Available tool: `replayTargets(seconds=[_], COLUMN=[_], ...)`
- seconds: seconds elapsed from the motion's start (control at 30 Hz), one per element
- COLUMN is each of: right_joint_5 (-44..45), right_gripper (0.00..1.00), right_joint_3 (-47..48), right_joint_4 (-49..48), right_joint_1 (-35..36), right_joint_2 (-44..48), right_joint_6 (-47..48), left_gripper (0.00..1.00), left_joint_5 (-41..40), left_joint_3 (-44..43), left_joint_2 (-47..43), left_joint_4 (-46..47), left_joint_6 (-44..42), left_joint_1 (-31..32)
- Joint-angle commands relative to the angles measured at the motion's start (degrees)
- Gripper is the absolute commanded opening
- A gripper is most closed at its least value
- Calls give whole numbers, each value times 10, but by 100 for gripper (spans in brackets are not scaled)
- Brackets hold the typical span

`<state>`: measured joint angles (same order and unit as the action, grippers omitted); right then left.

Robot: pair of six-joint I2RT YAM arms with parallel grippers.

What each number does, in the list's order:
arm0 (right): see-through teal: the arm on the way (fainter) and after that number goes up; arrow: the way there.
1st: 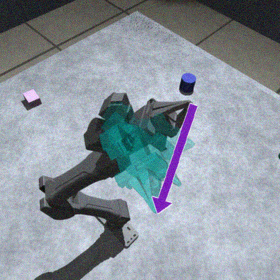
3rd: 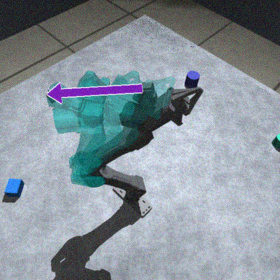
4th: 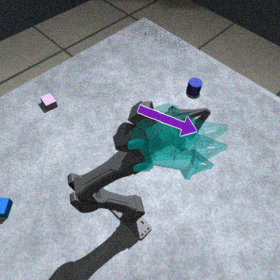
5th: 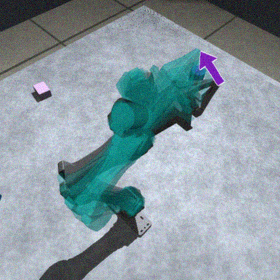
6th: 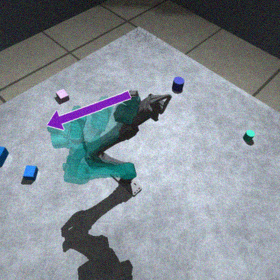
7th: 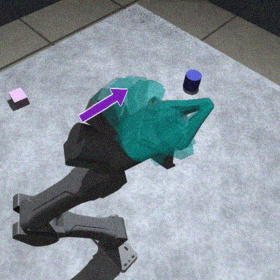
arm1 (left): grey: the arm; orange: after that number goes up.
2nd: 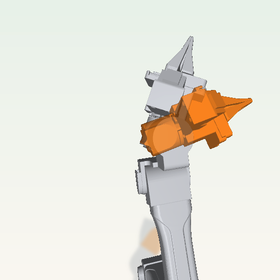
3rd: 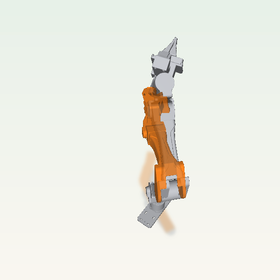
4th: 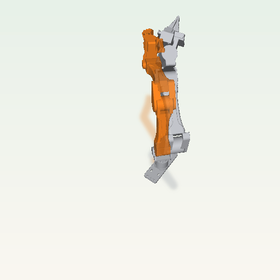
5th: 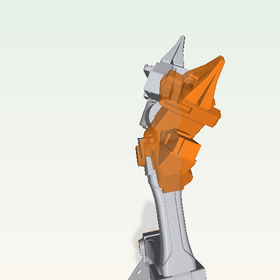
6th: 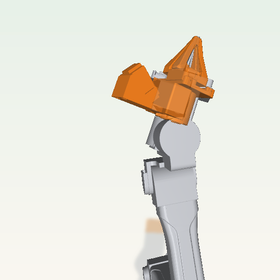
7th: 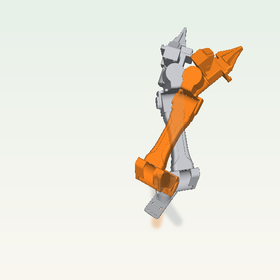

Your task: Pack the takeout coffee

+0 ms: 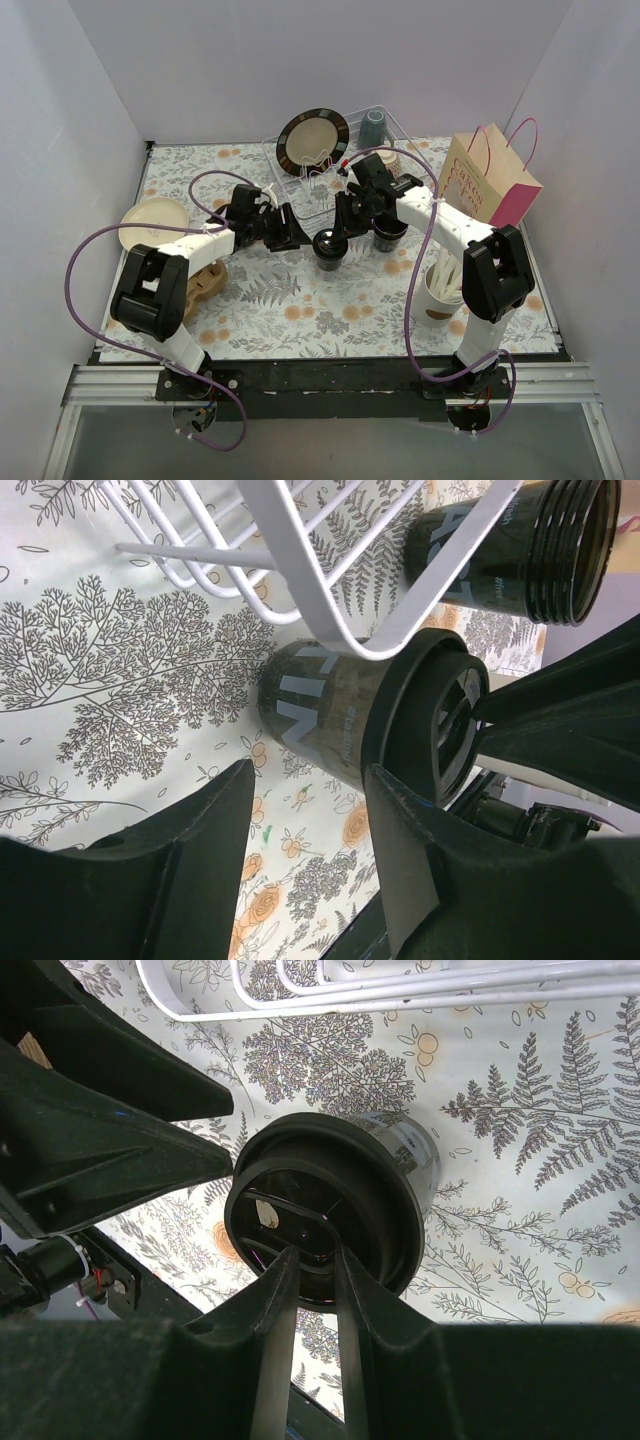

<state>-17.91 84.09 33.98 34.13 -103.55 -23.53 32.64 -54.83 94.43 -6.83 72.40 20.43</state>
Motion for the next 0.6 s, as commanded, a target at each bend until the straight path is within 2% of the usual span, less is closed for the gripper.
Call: replayTargets(seconds=[0.0, 0.3, 0.43, 0.47, 0.57], right_joint_5=[18, 18, 19, 19, 30], right_gripper=[30, 30, 30, 30, 30], right_joint_3=[-20, -17, -32, -37, -54], right_joint_4=[12, 14, 10, 7, 4], right_joint_1=[3, 3, 3, 3, 3], right_joint_2=[-9, -13, -11, -10, -10], right_joint_6=[16, 16, 15, 15, 18], left_gripper=[48, 44, 38, 37, 36], left_joint_5=[11, 24, -18, -49, -94], left_joint_3=[-11, -1, -1, -1, -1], left_joint_2=[-29, 6, 24, 27, 34], left_joint_4=[21, 35, -7, -31, -77], left_joint_6=[-7, -3, -15, -18, -31], left_joint_1=[2, 9, 11, 13, 21])
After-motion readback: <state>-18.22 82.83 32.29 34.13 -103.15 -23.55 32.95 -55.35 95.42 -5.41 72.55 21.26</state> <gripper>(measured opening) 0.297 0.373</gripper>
